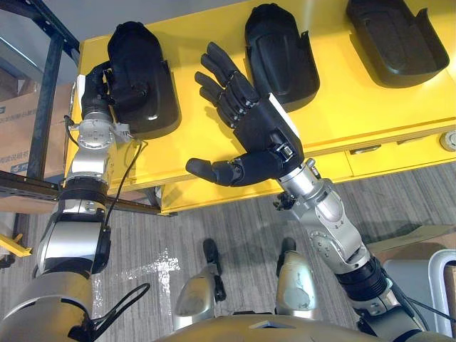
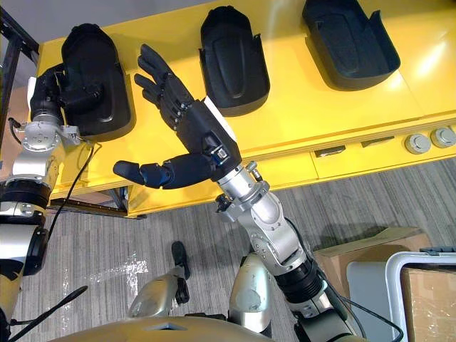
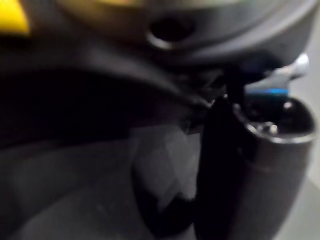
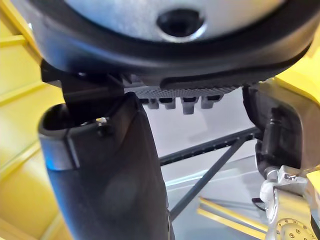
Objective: Walk over and take three plastic housings, then place them on the shelf
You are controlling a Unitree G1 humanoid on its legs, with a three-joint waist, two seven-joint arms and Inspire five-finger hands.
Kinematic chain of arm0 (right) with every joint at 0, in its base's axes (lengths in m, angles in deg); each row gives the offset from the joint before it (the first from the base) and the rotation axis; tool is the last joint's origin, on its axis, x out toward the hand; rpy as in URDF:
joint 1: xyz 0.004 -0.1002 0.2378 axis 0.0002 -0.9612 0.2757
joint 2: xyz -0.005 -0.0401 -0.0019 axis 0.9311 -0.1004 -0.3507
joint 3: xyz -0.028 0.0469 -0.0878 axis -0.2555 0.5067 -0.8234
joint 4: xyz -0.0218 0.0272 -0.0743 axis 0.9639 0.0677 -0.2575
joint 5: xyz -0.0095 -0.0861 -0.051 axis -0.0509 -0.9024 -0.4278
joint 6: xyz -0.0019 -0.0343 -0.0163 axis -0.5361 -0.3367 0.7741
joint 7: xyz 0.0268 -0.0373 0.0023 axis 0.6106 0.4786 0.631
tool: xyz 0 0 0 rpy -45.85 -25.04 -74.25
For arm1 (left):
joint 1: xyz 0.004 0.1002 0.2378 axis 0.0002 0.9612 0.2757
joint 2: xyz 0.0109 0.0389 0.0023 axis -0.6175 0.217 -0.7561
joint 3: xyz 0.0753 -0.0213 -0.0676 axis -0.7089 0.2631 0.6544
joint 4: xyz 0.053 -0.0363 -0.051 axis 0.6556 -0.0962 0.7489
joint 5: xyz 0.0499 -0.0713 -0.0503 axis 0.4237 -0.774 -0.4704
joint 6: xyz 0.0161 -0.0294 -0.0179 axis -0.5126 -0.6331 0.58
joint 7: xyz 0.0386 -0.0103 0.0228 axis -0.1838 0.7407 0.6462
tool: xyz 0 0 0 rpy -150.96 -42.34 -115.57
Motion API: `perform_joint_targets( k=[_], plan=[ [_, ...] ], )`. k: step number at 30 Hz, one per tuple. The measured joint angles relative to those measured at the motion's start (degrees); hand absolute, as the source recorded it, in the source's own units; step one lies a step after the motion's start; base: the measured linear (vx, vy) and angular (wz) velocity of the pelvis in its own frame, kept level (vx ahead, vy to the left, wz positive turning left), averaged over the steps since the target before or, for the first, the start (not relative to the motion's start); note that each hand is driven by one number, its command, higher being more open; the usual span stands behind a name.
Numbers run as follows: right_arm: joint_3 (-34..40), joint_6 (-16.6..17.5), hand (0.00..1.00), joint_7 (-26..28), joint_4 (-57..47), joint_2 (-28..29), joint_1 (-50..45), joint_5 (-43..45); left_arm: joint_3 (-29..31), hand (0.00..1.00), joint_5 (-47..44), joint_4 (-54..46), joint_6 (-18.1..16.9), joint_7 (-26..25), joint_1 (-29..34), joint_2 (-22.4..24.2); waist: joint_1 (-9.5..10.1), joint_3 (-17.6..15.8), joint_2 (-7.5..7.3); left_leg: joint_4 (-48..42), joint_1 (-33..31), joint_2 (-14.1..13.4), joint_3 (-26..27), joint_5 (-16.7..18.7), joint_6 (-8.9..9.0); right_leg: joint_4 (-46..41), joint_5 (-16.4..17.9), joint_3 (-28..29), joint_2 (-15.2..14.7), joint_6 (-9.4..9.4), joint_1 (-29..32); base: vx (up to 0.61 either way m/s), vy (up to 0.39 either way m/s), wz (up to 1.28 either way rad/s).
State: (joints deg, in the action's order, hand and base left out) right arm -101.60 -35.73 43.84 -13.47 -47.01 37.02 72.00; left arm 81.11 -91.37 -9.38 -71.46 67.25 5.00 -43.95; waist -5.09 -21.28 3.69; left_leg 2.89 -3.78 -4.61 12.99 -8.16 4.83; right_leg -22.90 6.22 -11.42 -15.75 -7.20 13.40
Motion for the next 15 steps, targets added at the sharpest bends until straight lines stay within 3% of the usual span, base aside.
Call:
perform_joint_targets(
  k=[10,15],
  plan=[
    [-0.2,0.0,1.0,0.0,0.0,0.0,-1.5,0.0,-1.2,1.0,4.6,0.1,-0.9,1.4,0.0,-0.3,0.06,0.0,-0.01,0.2,0.9,0.0,-0.1,0.0,0.0,0.4,-0.1,-0.1,0.0,-0.13,-1.1,0.0,0.0,0.0],
    [-0.2,0.2,1.0,0.1,0.0,0.0,-3.0,-0.1,-5.4,1.0,8.2,-3.1,4.6,9.6,0.0,-4.0,0.12,0.3,0.07,0.4,3.3,0.0,-0.5,0.6,-0.19,2.8,-0.4,-0.9,0.2,-0.59,-4.7,0.01,0.0,0.01]
  ],
)
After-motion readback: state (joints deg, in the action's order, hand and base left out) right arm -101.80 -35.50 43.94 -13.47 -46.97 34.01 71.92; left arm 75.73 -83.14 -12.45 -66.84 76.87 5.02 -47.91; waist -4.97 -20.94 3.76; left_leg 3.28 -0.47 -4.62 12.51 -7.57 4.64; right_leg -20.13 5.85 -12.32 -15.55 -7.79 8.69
